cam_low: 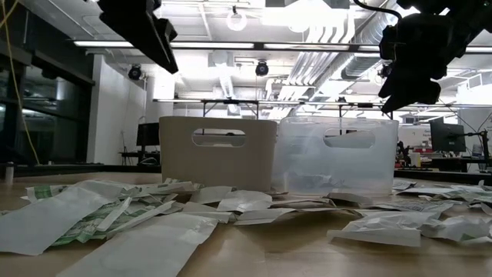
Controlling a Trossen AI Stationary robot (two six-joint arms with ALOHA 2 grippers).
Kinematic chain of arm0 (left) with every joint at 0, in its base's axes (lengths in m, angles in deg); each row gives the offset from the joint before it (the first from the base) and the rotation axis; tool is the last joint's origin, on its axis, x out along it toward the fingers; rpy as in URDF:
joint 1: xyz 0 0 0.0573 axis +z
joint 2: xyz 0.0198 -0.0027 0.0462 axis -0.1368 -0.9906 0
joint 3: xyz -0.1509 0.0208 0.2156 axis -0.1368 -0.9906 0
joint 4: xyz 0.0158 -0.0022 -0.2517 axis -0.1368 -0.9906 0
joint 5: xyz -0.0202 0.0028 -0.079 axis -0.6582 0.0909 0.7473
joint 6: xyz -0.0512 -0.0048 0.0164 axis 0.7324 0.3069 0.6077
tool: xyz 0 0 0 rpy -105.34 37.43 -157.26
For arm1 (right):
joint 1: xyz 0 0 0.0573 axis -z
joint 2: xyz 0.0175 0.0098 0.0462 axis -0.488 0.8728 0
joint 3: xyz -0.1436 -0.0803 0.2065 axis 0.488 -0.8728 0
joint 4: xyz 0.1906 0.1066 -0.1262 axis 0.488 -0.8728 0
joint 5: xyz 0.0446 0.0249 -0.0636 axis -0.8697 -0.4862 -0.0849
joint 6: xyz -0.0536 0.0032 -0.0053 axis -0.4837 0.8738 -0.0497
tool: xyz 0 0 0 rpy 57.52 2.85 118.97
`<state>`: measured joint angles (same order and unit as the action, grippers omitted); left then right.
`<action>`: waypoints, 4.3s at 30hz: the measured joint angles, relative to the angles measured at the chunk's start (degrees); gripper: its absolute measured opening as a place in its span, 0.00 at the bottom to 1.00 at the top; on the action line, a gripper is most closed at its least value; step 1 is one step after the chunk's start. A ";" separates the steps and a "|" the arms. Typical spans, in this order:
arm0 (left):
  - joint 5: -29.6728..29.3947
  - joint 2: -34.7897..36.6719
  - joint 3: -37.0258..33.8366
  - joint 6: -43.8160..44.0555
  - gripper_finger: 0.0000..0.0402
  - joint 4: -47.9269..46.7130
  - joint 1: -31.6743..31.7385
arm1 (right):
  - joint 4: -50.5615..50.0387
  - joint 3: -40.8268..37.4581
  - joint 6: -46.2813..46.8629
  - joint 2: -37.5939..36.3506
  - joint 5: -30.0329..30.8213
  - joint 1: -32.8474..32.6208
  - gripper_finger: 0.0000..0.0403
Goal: Pick & Place First Aid Supplies
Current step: Put the green bandage pack into the white bin
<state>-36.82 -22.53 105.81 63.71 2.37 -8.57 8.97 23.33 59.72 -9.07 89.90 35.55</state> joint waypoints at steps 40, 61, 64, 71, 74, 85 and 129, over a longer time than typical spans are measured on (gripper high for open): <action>-7.82 -33.16 22.34 -6.87 0.37 5.08 -15.21 | -1.13 0.00 0.17 0.00 -1.99 -0.01 0.55; -8.76 -36.15 22.49 10.56 0.17 1.97 -18.49 | -2.18 0.00 -4.13 0.03 -4.74 -0.01 0.55; -7.76 -36.15 22.49 10.49 0.19 2.03 -18.49 | -2.18 0.00 -4.13 0.04 -4.79 -0.01 0.55; -7.35 -36.82 22.49 10.58 0.40 2.66 -18.47 | -2.17 0.00 -5.20 0.04 -4.83 -0.01 0.55; -6.89 -38.06 22.43 10.57 0.49 2.64 -18.47 | -2.17 0.00 -5.47 0.03 -4.85 -0.01 0.55; -8.59 -39.99 22.43 14.02 0.55 0.70 -18.44 | -2.55 0.00 -5.67 0.02 -4.88 -0.01 0.55; -2.53 -39.84 22.43 16.11 0.01 -1.62 -14.69 | -2.58 0.00 -7.15 0.04 -4.72 -0.01 0.55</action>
<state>-39.35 -62.37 128.24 79.82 0.75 -23.25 6.40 23.33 52.58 -9.03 85.18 35.54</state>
